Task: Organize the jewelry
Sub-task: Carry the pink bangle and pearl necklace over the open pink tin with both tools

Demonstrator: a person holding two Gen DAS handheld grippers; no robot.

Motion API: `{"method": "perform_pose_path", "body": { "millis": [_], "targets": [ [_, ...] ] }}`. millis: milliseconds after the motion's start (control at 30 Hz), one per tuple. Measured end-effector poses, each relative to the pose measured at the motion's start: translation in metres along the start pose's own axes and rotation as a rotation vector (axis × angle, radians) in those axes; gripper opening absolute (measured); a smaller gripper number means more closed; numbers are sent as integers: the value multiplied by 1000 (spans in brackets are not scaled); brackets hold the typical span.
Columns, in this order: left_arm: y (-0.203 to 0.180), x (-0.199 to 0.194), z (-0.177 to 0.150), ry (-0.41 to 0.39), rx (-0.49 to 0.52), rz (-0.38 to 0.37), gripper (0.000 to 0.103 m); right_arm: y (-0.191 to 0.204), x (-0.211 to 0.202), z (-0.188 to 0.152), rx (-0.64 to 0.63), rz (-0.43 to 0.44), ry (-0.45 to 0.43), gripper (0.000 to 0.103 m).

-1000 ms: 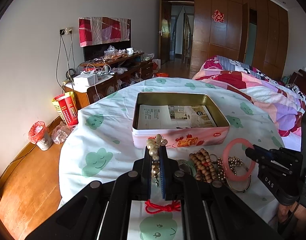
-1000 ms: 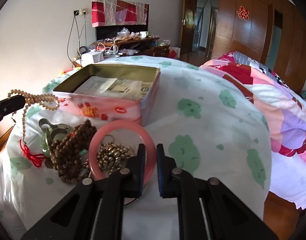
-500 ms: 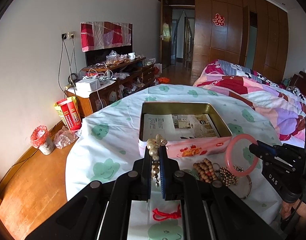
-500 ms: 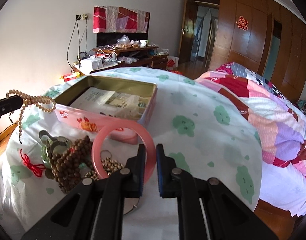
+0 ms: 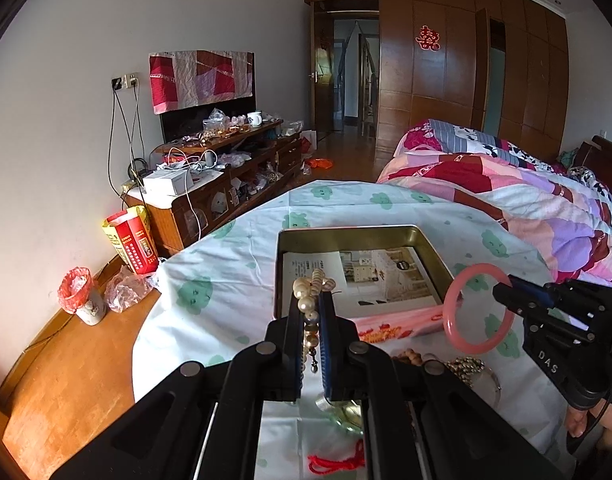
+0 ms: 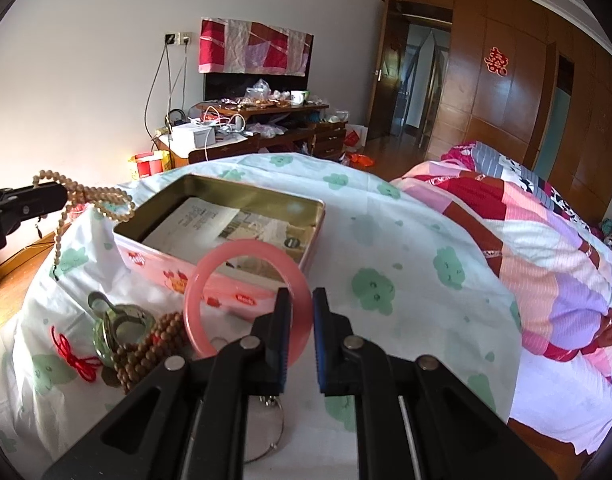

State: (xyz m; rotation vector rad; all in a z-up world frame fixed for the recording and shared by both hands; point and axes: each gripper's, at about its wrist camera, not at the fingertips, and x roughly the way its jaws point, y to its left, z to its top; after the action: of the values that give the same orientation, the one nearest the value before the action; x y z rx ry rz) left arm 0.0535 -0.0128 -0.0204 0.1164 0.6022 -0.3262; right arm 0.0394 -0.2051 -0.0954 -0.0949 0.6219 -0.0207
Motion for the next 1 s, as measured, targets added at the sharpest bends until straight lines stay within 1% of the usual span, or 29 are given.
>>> {"method": "perform_pose_path", "body": {
  "millis": [300,533,633,733,1000],
  "targets": [
    [-3,16,12,14,30,17,6,6,10,21,-51,1,-10,13],
    [0,30,32,26,44,22,6,5,23,39,-74,-1,-8,13],
    [0,35,39,32,57,23,6,4,28,43,-81,-6,-6,13],
    [-1,41,43,39,78,40,6,1,34,48,-79,-4,3,13],
    [-3,63,49,63,73,48,6,3,51,55,-79,-12,20,13]
  ]
}}
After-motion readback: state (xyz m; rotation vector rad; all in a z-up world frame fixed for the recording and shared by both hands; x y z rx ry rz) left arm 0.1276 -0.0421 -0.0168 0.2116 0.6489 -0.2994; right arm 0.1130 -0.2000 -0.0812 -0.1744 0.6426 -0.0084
